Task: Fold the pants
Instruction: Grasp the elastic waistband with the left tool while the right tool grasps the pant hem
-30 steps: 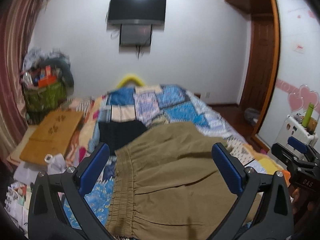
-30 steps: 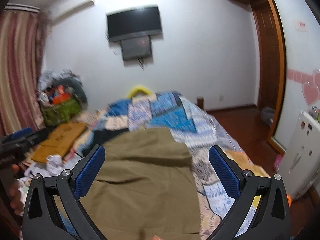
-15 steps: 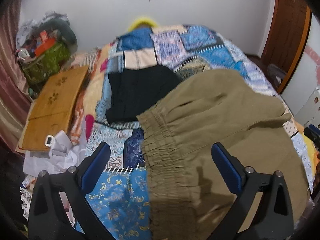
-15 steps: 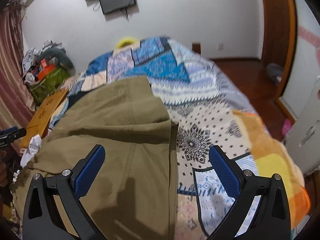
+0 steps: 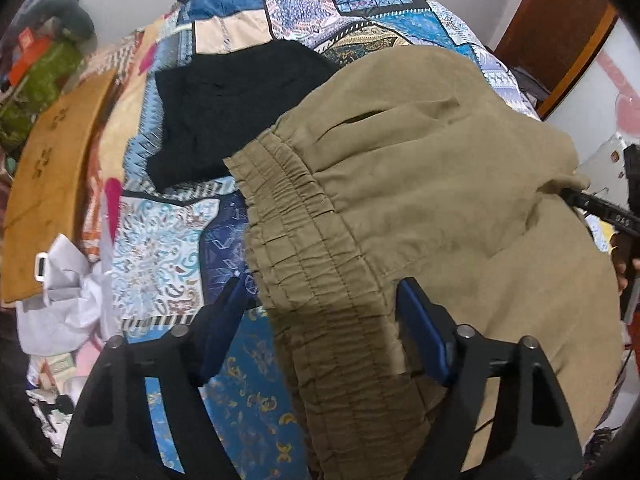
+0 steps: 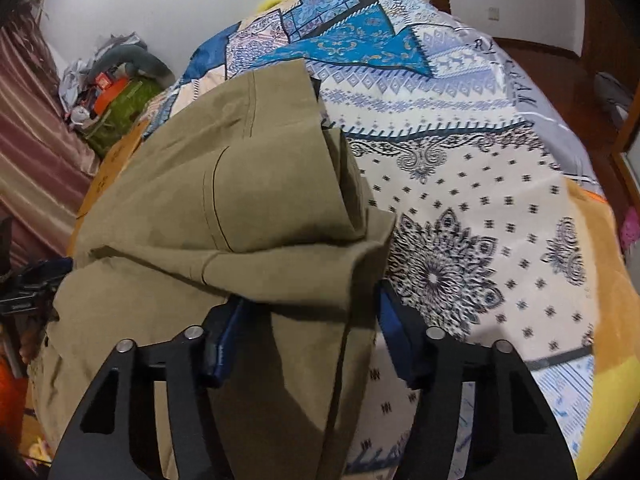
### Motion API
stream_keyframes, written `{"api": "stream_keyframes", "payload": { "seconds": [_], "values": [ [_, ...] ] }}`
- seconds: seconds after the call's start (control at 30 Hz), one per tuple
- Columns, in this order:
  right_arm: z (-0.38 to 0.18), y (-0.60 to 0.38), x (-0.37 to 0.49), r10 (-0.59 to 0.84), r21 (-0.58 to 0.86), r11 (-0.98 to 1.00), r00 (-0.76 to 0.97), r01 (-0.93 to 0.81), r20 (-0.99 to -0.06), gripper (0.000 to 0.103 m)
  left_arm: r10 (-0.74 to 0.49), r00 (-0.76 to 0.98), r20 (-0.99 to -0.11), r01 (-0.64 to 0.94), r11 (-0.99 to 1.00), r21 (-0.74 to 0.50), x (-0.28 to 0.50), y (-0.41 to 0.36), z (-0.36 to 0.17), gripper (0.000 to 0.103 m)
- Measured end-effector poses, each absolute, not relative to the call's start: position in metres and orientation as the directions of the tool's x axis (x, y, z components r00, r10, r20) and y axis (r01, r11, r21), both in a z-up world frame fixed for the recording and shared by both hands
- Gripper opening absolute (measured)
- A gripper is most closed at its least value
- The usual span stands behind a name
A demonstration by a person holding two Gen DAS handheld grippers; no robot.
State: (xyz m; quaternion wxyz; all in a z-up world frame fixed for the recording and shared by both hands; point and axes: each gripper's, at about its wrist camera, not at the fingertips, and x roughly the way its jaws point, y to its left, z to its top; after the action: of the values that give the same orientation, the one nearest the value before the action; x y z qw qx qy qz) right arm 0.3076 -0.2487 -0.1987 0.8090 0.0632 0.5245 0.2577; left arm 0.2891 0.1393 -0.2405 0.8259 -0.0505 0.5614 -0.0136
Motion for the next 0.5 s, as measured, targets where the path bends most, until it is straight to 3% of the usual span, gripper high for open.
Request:
{"api": "stream_keyframes", "payload": {
  "seconds": [0.07, 0.13, 0.27, 0.5],
  "values": [
    [-0.198, -0.247, 0.306, 0.5, 0.387, 0.848, 0.302, -0.362, -0.812, 0.042, -0.094, 0.369, -0.925, -0.037, 0.993, -0.116, 0.291, 0.141, -0.241, 0.071],
    [-0.196, -0.242, 0.311, 0.48, 0.361, 0.856, 0.309, -0.37, -0.821, 0.037, -0.094, 0.379, -0.921, -0.031, 0.993, -0.114, 0.29, 0.14, -0.24, 0.065],
    [-0.194, -0.236, 0.312, 0.446, 0.312, 0.866, 0.321, -0.391, -0.835, 0.016, -0.026, 0.436, -0.9, 0.013, 1.0, -0.022, 0.285, 0.131, -0.234, 0.06],
    [-0.196, -0.227, 0.317, 0.361, 0.221, 0.894, 0.338, -0.389, -0.869, 0.012, 0.011, 0.442, -0.897, -0.022, 1.0, 0.002, 0.29, 0.133, -0.238, 0.06]
  ]
}}
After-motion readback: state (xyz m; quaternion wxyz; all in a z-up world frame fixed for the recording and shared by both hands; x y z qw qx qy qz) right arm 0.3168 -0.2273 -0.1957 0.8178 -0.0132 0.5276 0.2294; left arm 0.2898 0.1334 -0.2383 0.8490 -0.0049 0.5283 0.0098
